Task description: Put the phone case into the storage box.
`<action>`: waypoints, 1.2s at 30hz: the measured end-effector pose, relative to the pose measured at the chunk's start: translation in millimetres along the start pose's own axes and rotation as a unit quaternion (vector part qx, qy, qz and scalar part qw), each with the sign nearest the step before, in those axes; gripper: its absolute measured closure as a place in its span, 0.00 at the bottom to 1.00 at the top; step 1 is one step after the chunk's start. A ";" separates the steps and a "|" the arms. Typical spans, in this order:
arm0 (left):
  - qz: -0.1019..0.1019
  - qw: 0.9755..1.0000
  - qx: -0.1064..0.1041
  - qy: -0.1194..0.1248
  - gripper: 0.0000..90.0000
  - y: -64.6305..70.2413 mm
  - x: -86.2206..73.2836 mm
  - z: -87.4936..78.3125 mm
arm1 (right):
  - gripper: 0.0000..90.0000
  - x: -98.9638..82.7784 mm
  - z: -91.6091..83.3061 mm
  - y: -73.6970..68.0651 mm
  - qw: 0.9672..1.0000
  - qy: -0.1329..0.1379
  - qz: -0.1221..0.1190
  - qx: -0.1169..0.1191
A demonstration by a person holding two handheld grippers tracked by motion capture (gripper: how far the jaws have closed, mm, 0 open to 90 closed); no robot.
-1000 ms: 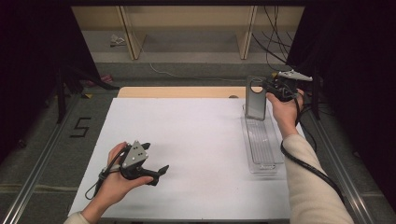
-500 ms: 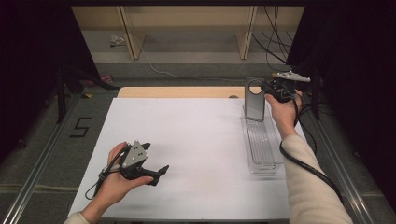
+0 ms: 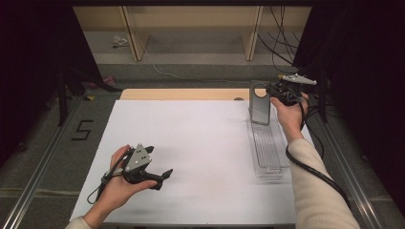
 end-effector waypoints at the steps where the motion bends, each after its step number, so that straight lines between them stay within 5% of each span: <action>1: 0.000 1.000 0.000 0.000 0.03 0.0 0.0 0.0 | 0.91 -0.7 0.3 -0.1 1.000 -0.001 0.000 0.001; 36: 0.001 1.000 -0.002 -0.002 0.03 0.9 -0.5 0.8 | 0.90 -19.0 4.6 2.3 0.999 -0.027 -0.001 0.019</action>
Point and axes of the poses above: each handheld gripper's, and its own axes: z roughly forward along the jaws, x roughly out of its top, y roughly to its right, the point moved 7 cm from there along z, roughly forward along the jaws
